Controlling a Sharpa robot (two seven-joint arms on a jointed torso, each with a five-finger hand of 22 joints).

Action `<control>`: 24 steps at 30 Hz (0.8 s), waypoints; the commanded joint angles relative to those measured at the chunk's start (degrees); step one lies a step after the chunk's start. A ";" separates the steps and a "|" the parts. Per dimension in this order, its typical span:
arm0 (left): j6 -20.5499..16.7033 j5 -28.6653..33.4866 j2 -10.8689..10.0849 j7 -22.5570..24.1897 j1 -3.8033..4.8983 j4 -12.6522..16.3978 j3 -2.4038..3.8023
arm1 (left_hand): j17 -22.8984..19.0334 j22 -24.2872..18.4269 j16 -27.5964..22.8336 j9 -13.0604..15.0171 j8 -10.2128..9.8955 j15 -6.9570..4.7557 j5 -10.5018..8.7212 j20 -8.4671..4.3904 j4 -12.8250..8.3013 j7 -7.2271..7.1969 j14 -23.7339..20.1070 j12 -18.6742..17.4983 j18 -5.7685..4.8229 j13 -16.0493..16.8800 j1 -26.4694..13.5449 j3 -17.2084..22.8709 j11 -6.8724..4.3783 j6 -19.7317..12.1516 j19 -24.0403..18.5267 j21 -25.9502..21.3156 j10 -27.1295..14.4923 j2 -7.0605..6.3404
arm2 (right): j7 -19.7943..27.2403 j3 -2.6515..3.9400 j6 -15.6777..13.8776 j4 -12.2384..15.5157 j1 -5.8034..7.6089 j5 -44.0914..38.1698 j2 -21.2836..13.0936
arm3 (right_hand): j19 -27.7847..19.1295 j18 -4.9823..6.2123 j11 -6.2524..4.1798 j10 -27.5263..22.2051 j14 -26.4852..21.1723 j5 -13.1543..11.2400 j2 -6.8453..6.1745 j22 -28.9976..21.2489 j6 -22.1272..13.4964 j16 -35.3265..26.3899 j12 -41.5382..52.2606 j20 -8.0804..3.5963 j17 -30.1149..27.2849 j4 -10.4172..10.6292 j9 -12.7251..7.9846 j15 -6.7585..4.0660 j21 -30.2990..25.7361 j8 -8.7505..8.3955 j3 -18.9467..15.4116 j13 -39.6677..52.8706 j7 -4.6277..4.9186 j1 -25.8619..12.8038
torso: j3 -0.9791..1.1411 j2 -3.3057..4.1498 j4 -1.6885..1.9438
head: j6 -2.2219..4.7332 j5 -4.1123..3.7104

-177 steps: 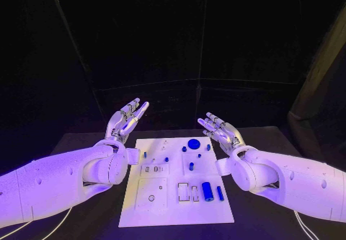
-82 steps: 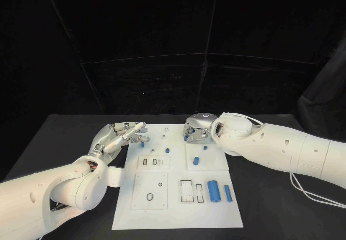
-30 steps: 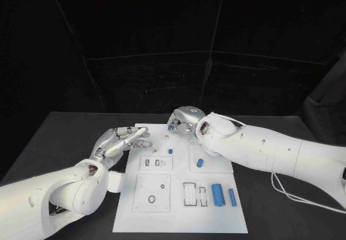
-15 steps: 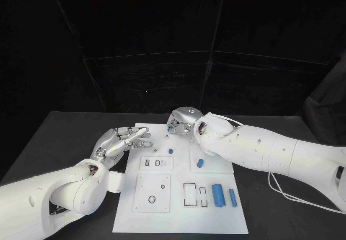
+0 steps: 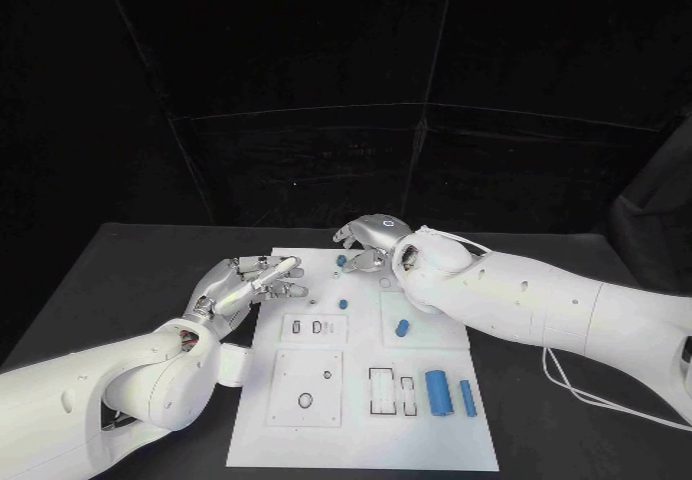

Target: Assemble the parts on the task board

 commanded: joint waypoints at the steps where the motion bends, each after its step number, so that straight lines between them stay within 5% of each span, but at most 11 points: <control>1: 0.98 -0.24 -0.19 -0.11 0.09 0.15 0.04 | 0.05 -0.05 -0.27 -0.05 -0.32 0.28 0.31 0.18 0.03 0.32 -0.21 -0.35 0.77 -0.05 0.59 0.42 0.27 -0.08 0.34 -0.34 0.01 0.13 | 0.57 0.07 -4.04 2.24 0.16 1.55 -2.00 | 0.30 1.08 -0.17 0.90 0.32 0.22 -0.76 0.16 -0.07 -0.01 0.78 -0.16 0.06 0.74 0.02 -0.17 -0.11 -0.08 -0.06 0.15 0.14 0.27 | 0.09 0.05 -0.12 | 0.20 -0.03; 6: 1.06 -0.24 -0.51 -0.20 0.10 0.21 0.04 | 0.05 -0.05 -0.27 -0.05 -0.32 0.28 0.31 0.18 0.03 0.32 -0.21 -0.35 0.77 -0.05 0.59 0.42 0.27 -0.08 0.34 -0.34 0.01 0.13 | 0.41 1.36 -4.57 6.85 0.15 5.75 -6.91 | 4.09 0.20 -0.60 6.29 2.19 2.02 -0.67 4.56 7.58 2.96 3.85 -0.42 4.32 2.54 0.75 -0.57 2.10 1.14 -0.19 0.67 0.12 0.22 | 0.26 -0.03 -0.50 | 0.26 0.04; 8: 1.11 -0.24 -0.61 -0.23 0.10 0.23 0.04 | 0.05 -0.05 -0.27 -0.05 -0.32 0.28 0.31 0.18 0.03 0.32 -0.21 -0.35 0.77 -0.05 0.59 0.42 0.27 -0.08 0.34 -0.34 0.01 0.13 | -0.21 1.76 -3.69 8.58 0.15 8.69 -9.15 | 6.95 -0.52 -1.55 11.91 3.35 3.15 -0.50 8.54 9.94 5.69 6.65 -0.75 8.36 3.81 1.03 -1.15 4.11 1.95 -0.50 1.77 -0.30 -1.06 | 0.28 -0.02 -0.50 | 0.38 -0.12; 11: 1.23 -0.24 -0.75 -0.30 0.11 0.26 0.03 | 0.05 -0.05 -0.27 -0.05 -0.32 0.28 0.31 0.18 0.03 0.32 -0.21 -0.35 0.77 -0.05 0.59 0.42 0.27 -0.08 0.34 -0.34 0.01 0.13 | -1.63 2.12 -1.28 10.89 0.16 13.62 -12.74 | 10.91 -1.56 -3.67 20.40 4.72 6.11 -1.77 14.08 11.51 9.50 11.41 -2.17 13.79 6.04 1.05 -2.82 6.99 2.42 -1.93 4.49 -1.91 -3.74 | 0.44 -0.12 -0.86 | 0.45 -0.24; 14: 1.30 -0.24 -0.81 -0.34 0.11 0.22 0.03 | 0.05 -0.05 -0.27 -0.05 -0.32 0.28 0.31 0.18 0.03 0.32 -0.21 -0.35 0.77 -0.05 0.59 0.42 0.27 -0.08 0.34 -0.34 0.01 0.13 | -3.16 2.28 1.38 12.32 0.17 16.68 -15.66 | 12.80 -2.16 -4.59 23.87 5.37 8.66 -3.54 16.89 11.15 12.87 16.18 -3.45 18.75 8.34 0.68 -3.78 8.54 1.87 -3.59 8.81 -2.69 -5.19 | 0.55 -0.18 -1.15 | 0.55 -0.37; 16: 1.35 -0.24 -0.80 -0.36 0.10 0.18 0.03 | 0.09 -0.11 -0.36 -0.05 -0.39 0.30 0.31 0.20 -0.06 0.32 -0.27 -0.44 0.76 -0.06 0.58 0.54 0.29 -0.12 0.31 -0.41 -0.04 0.09 | -4.15 2.33 3.08 12.87 0.17 17.65 -17.04 | 13.92 -2.52 -4.79 23.85 5.83 10.08 -4.57 18.76 10.76 15.64 20.38 -3.71 23.18 10.06 0.60 -3.92 9.48 1.65 -4.81 13.03 -2.78 -5.42 | 0.61 -0.18 -1.29 | 0.62 -0.45; 17: 1.39 -0.24 -0.77 -0.38 0.10 0.16 0.03 | 0.09 -0.11 -0.37 -0.05 -0.39 0.30 0.31 0.20 -0.07 0.32 -0.28 -0.45 0.76 -0.06 0.58 0.55 0.29 -0.13 0.31 -0.41 -0.04 0.08 | -4.57 2.34 3.75 13.05 0.17 17.86 -17.56 | 14.35 -2.97 -4.58 18.91 5.72 11.11 -5.06 19.77 10.58 18.16 27.63 -3.08 26.42 13.01 0.74 -4.70 10.11 1.72 -5.93 21.63 -2.53 -3.31 | 0.67 -0.17 -1.35 | 0.64 -0.49; 18: 1.43 -0.24 -0.74 -0.39 0.10 0.13 0.03 | 0.09 -0.11 -0.37 -0.05 -0.39 0.30 0.31 0.20 -0.07 0.32 -0.28 -0.45 0.76 -0.06 0.58 0.55 0.29 -0.13 0.31 -0.41 -0.04 0.08 | -5.18 2.36 4.77 13.23 0.17 17.98 -18.22 | 14.54 -2.75 -4.33 18.67 5.76 11.03 -5.49 20.19 10.28 19.11 31.30 -3.62 28.16 14.39 0.69 -3.74 10.31 1.62 -6.70 25.63 -2.57 -3.60 | 0.73 -0.15 -1.42 | 0.69 -0.52; 24: 1.65 -0.24 -0.44 -0.50 0.09 -0.12 0.01 | 0.11 -0.13 -0.40 -0.05 -0.41 0.31 0.31 0.20 -0.11 0.31 -0.30 -0.47 0.76 -0.05 0.60 0.61 0.29 -0.12 0.30 -0.44 -0.04 0.09 | -7.47 2.39 8.12 12.93 0.17 15.81 -19.31 | 15.11 -2.93 -3.90 18.43 6.27 11.84 -7.12 21.30 9.19 21.86 43.50 -2.97 33.39 19.19 0.58 -3.15 10.77 1.55 -8.28 39.92 -2.08 -1.30 | 0.78 -0.09 -1.41 | 0.70 -0.52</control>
